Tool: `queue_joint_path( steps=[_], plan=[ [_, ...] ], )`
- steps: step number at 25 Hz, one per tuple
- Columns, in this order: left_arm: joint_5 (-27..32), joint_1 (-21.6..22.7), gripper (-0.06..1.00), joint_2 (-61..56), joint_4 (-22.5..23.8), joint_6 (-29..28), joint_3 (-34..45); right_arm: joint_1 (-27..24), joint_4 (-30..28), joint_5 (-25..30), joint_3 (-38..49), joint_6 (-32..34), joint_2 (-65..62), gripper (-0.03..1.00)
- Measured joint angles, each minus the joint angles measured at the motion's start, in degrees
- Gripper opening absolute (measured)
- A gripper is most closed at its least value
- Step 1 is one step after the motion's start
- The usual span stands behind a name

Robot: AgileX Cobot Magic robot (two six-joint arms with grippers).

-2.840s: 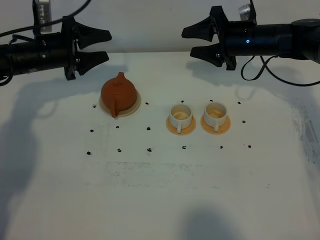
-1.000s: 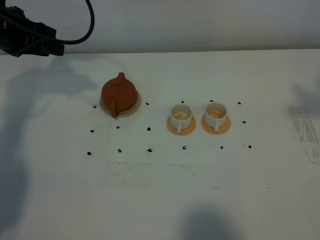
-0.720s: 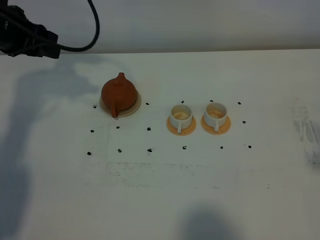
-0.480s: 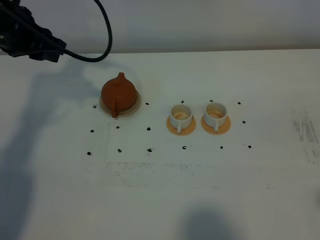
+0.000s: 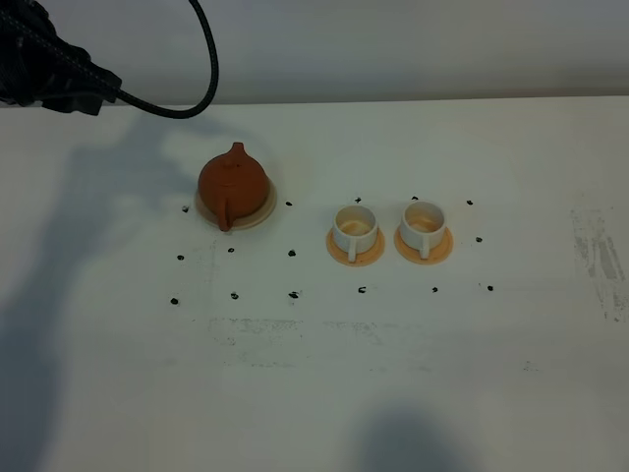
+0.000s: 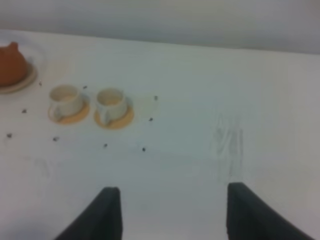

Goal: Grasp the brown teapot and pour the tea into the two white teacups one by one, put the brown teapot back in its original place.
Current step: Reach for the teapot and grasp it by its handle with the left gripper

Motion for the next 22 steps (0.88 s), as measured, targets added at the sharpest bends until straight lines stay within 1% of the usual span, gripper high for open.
queue_joint_path(
  steps=[8,14,20,22],
  plan=[
    [1.44,-0.12,0.32,0.00,0.40,-0.30,0.00,0.00,0.05,1.40,6.74,0.73,-4.78,0.49],
    [3.75,-0.16,0.32,0.00,0.51,-0.49,0.00,0.00,0.05,1.41,7.10,0.98,-4.86,0.48],
    [4.63,-0.16,0.32,0.00,0.53,-0.49,0.00,-0.06,0.05,1.41,7.10,0.98,-4.86,0.48],
    [4.63,-0.16,0.32,0.00,0.29,-0.61,0.00,-1.16,0.33,1.41,7.10,0.98,-4.86,0.48]
  ],
)
